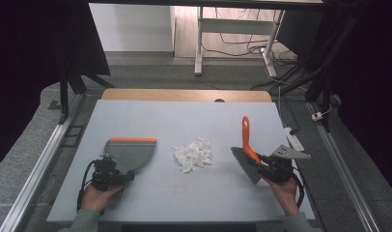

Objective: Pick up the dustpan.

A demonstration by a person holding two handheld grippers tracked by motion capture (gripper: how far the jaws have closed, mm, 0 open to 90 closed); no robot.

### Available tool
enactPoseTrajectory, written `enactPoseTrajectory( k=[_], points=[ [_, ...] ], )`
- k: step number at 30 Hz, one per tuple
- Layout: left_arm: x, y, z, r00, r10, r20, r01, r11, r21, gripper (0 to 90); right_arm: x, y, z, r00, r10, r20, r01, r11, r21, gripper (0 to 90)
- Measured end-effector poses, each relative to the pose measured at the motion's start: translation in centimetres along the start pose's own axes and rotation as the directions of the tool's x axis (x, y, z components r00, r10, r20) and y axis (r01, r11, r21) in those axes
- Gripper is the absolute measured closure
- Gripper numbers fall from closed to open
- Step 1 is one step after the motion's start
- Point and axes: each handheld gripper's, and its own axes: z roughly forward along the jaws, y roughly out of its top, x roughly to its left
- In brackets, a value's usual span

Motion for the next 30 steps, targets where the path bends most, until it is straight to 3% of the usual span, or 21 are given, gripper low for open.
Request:
enactPoseTrajectory(
  k=[6,15,17,24,30],
  points=[
    [0.1,0.0,0.1,0.9997,-0.014,0.018,0.014,0.9999,-0.009,54.7,0.0,0.0,0.0,1.0,0.001,0.003,-0.001,1.0,0.0,70.0],
    [0.6,-0.1,0.0,0.9991,-0.04,0.012,0.041,0.9985,-0.037,60.6,0.0,0.0,0.1,1.0,-0.005,0.008,0.005,1.0,0.008,70.1],
    [0.8,-0.1,-0.1,0.9987,-0.043,0.026,0.045,0.998,-0.044,60.8,0.0,-0.1,0.1,0.9999,-0.005,0.01,0.005,1.0,0.011,70.0],
    [1.1,-0.2,-0.2,0.9993,-0.024,0.028,0.026,0.9981,-0.057,61.1,0.0,-0.1,0.1,0.9999,-0.005,0.014,0.005,1.0,0.013,70.1],
    [1.4,-0.3,-0.7,0.9997,0.01,0.02,-0.008,0.9948,-0.102,61.3,0.0,-0.1,0.1,0.9999,-0.004,0.014,0.004,1.0,0.01,70.1]
  ],
)
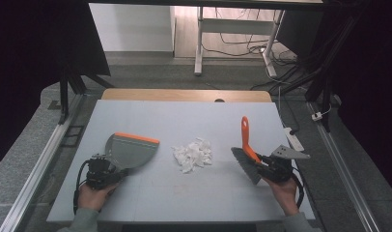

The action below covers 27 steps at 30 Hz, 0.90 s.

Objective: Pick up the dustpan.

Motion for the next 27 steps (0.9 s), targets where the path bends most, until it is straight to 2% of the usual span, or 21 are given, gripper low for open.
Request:
enactPoseTrajectory(
  k=[2,8,17,27],
  points=[
    [0.0,0.0,-0.1,0.9997,0.018,0.014,-0.018,0.9998,-0.01,61.3,0.0,0.0,0.0,1.0,0.0,0.0,0.0,1.0,-0.001,70.1],
    [0.5,0.2,-0.5,0.9988,0.048,0.013,-0.047,0.998,-0.043,61.4,0.1,0.0,0.0,1.0,-0.001,0.001,0.001,1.0,-0.002,70.1],
    [2.1,0.2,-1.1,0.9973,0.058,0.047,-0.054,0.9955,-0.078,61.3,0.1,0.0,0.2,1.0,-0.007,0.004,0.007,1.0,0.001,70.0],
    [2.5,0.4,-1.5,0.9928,0.087,0.083,-0.076,0.989,-0.127,61.3,0.1,0.1,0.2,1.0,-0.007,0.005,0.007,1.0,-0.001,70.0]
  ],
)
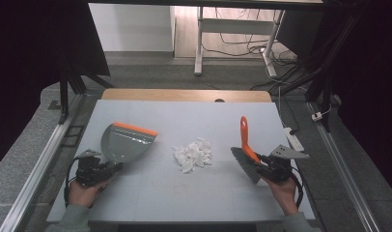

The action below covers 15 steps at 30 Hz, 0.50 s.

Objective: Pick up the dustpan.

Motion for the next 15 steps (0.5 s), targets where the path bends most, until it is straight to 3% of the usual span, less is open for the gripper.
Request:
enactPoseTrajectory(
  k=[8,15],
  points=[
    [0.56,0.51,-0.3,0.9977,0.051,0.045,-0.05,0.9983,-0.029,61.3,-0.12,0.17,-0.22,0.9999,0.013,0.003,-0.012,1.0,-0.015,70.1],
    [0.76,0.86,-0.87,0.9911,0.107,0.08,-0.103,0.9933,-0.053,61.3,0.0,0.23,-0.02,1.0,0.007,0.004,-0.007,1.0,-0.011,70.1]
  ],
)
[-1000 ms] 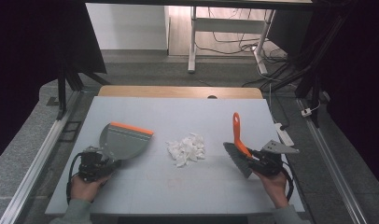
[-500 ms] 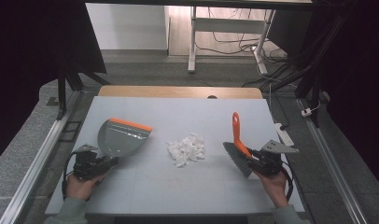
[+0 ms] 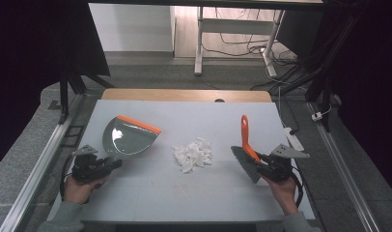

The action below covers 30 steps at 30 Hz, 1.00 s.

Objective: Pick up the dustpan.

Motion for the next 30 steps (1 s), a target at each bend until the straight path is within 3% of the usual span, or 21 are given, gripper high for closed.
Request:
enactPoseTrajectory(
  k=[20,22,23,30],
  points=[
    [-0.3,0.7,-2.1,0.9926,0.098,0.073,-0.098,0.9952,-0.002,61.3,0.7,0.6,0.4,0.9998,-0.011,-0.018,0.011,1.0,-0.006,70.1],
    [-0.4,0.8,-2.2,0.9871,0.124,0.101,-0.125,0.9921,0.004,61.3,0.8,0.6,0.7,0.9996,-0.018,-0.021,0.018,1.0,-0.001,70.1],
    [-0.4,0.8,-2.2,0.9871,0.124,0.101,-0.125,0.9921,0.004,61.3,0.8,0.6,0.7,0.9996,-0.018,-0.021,0.018,1.0,-0.001,70.1],
    [-0.9,1.3,-2.4,0.9706,0.189,0.149,-0.194,0.9808,0.018,61.3,1.4,1.0,1.0,0.9992,-0.026,-0.029,0.026,1.0,-0.001,70.1]
  ],
)
